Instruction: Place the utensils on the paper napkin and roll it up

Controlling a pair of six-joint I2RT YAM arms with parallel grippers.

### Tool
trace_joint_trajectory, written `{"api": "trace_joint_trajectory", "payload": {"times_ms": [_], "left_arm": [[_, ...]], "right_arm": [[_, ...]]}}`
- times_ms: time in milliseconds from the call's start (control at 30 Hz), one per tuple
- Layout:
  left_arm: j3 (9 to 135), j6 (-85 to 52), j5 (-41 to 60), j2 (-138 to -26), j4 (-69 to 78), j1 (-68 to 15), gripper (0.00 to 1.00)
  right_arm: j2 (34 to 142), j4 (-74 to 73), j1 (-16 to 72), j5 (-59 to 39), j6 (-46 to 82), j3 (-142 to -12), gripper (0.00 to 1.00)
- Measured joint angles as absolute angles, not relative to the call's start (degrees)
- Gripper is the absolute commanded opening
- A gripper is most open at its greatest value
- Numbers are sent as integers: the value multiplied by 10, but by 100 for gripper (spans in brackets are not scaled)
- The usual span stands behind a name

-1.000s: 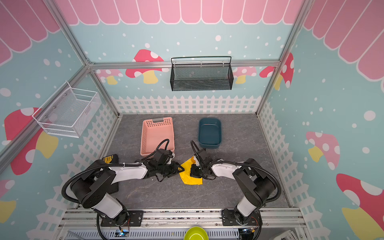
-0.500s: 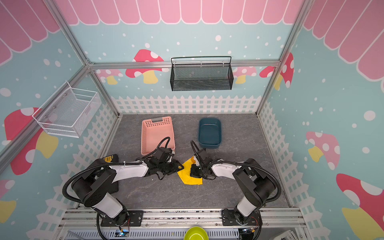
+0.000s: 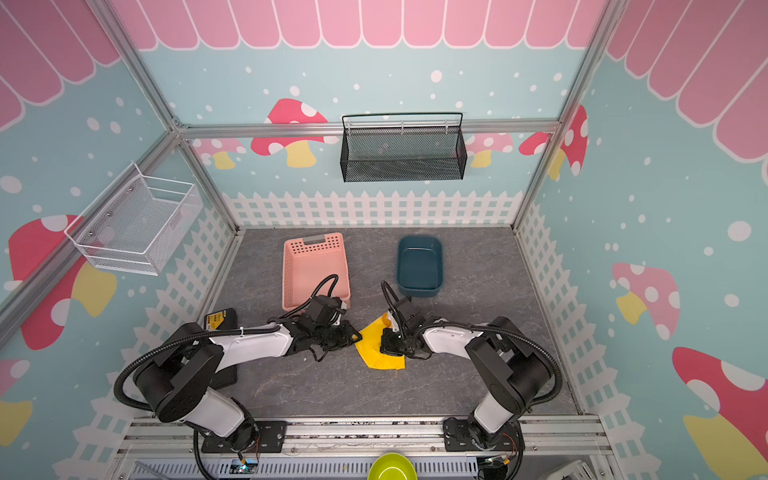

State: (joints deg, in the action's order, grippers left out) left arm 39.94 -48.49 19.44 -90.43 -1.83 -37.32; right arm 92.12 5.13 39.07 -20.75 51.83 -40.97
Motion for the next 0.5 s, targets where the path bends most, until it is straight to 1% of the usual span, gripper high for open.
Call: {"api": "trace_joint_trajectory", "payload": {"times_ms": [100,200,500], "left_arm": [[407,-479,192,-904,-28,-374,9],[414,-477,194,-904,-33,-376,6],[446,-484,237,-913,-13,-395,2]], "right_arm": [[921,51,391,-208,518,-410,0],[921,51,391,-208,518,-410,0],[921,51,391,-208,518,-410,0]]}}
